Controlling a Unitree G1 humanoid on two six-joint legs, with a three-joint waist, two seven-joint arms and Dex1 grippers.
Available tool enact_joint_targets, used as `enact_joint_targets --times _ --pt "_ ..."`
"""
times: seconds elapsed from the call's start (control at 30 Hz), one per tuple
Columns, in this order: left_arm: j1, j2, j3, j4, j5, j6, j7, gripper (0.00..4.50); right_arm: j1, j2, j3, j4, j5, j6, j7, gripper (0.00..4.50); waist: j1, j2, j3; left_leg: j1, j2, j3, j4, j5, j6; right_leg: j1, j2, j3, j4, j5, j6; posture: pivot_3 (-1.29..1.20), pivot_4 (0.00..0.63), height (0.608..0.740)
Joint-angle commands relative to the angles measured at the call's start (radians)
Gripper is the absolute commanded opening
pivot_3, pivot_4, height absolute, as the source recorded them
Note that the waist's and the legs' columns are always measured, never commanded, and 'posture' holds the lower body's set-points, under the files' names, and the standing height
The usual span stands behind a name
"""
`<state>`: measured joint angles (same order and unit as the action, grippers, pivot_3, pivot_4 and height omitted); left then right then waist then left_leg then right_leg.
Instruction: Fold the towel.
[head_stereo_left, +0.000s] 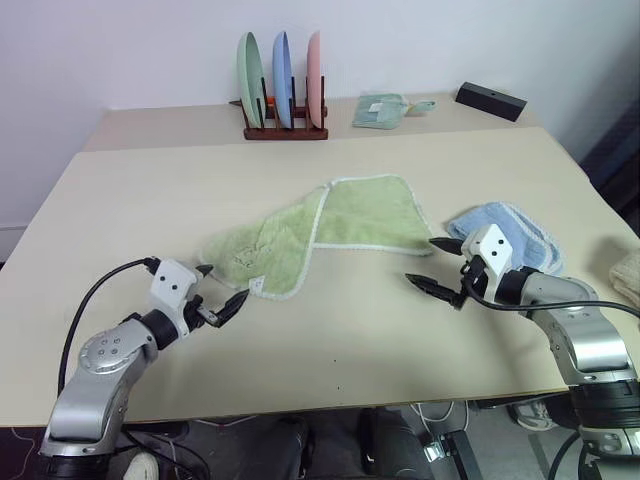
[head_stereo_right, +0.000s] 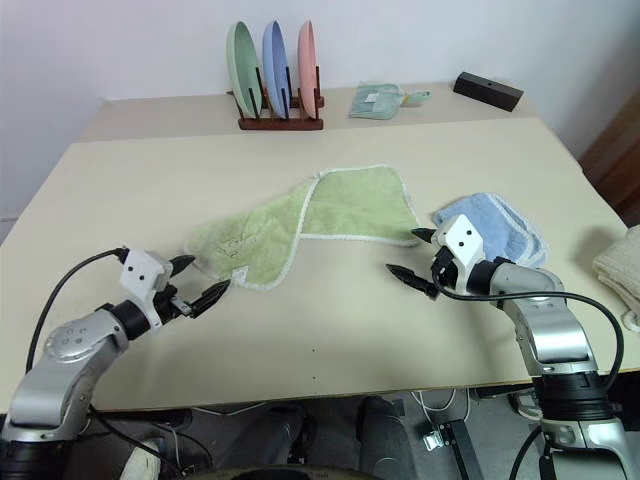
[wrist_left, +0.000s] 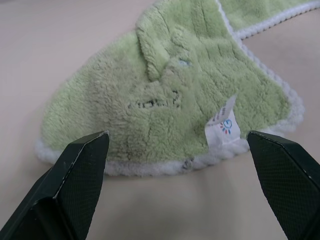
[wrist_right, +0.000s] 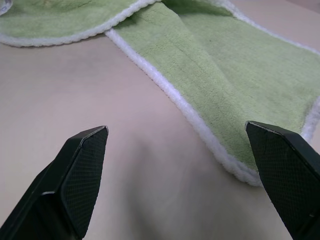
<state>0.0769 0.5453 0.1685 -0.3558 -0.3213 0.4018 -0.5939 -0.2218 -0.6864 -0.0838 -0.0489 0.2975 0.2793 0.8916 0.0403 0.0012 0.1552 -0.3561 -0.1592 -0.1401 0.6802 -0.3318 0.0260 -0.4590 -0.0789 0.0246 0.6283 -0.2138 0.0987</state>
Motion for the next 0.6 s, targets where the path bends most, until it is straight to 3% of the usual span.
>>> enact_joint_targets --times 0.03,0.6 --pt "-0.008 -0.004 -0.009 -0.034 0.003 -0.011 0.008 4.47 -0.032 -0.006 -0.016 0.001 0.000 -0.028 0.000 4.50 0.000 0.000 0.000 0.000 0.000 0.000 0.000 0.000 0.000 0.000 0.000 0.000 0.000 0.000 0.000 0.00 0.150 0.740" --pt "-0.043 0.034 -0.016 -0.005 -0.001 -0.028 -0.046 4.47 -0.042 0.069 0.029 -0.010 -0.008 -0.045 -0.049 4.50 0.000 0.000 0.000 0.000 0.000 0.000 0.000 0.000 0.000 0.000 0.000 0.000 0.000 0.000 0.000 0.00 0.150 0.740"
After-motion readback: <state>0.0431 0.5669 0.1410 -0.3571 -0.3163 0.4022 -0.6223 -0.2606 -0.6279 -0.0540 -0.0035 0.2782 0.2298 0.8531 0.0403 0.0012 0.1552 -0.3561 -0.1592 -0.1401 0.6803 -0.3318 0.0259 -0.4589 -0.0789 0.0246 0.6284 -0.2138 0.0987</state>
